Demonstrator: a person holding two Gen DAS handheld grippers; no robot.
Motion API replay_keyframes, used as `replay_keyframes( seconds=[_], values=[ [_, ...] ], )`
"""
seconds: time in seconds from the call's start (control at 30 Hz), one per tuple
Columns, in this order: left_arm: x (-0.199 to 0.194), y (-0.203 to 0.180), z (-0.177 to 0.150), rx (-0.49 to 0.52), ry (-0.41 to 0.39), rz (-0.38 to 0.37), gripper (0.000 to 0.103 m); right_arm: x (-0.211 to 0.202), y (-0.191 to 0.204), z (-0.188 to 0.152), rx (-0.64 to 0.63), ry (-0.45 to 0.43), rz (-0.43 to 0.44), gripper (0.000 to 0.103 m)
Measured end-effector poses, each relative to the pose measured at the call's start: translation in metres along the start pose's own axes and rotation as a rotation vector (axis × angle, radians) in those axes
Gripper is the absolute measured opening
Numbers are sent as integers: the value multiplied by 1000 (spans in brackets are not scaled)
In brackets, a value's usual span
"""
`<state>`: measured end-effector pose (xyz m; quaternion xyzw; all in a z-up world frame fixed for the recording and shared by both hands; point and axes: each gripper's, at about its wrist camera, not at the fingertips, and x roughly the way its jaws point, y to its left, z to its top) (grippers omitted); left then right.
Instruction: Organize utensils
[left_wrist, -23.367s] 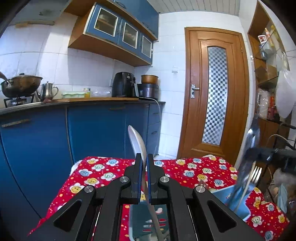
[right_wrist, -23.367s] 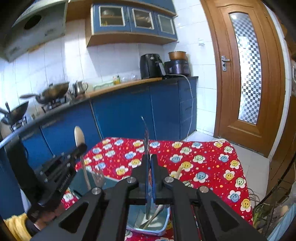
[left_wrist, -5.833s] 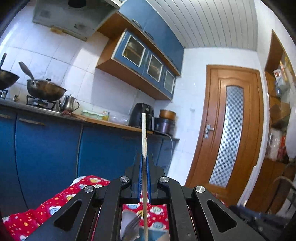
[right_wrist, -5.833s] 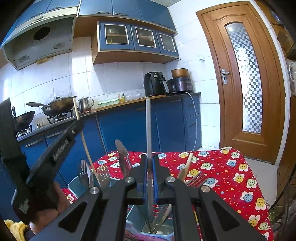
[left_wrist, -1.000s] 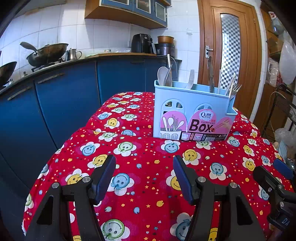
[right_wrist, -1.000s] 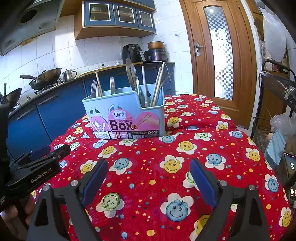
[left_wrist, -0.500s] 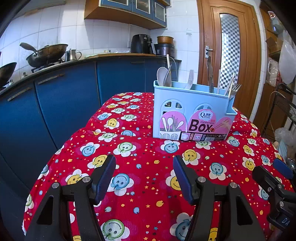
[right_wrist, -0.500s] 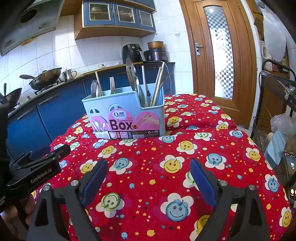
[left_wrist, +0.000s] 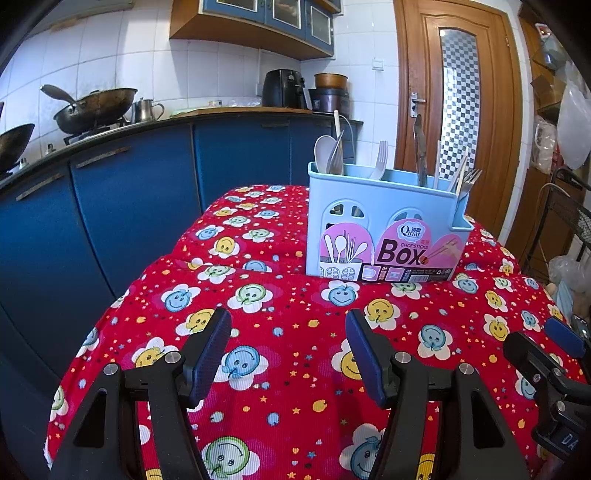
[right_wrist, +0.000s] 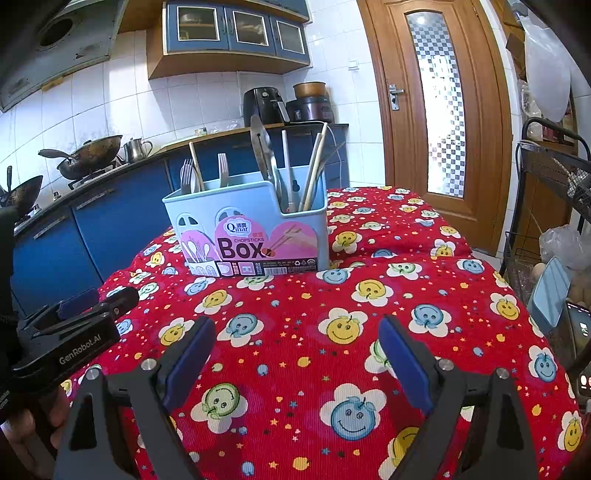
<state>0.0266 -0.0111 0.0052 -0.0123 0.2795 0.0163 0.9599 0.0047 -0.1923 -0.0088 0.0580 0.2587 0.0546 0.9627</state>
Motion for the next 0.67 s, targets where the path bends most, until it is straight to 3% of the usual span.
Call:
replay_keyframes(
  seconds=[0.67],
  values=[
    [0, -1, -1, 5, 4, -4, 66, 0, 0, 0, 1, 0, 1, 92]
  ],
)
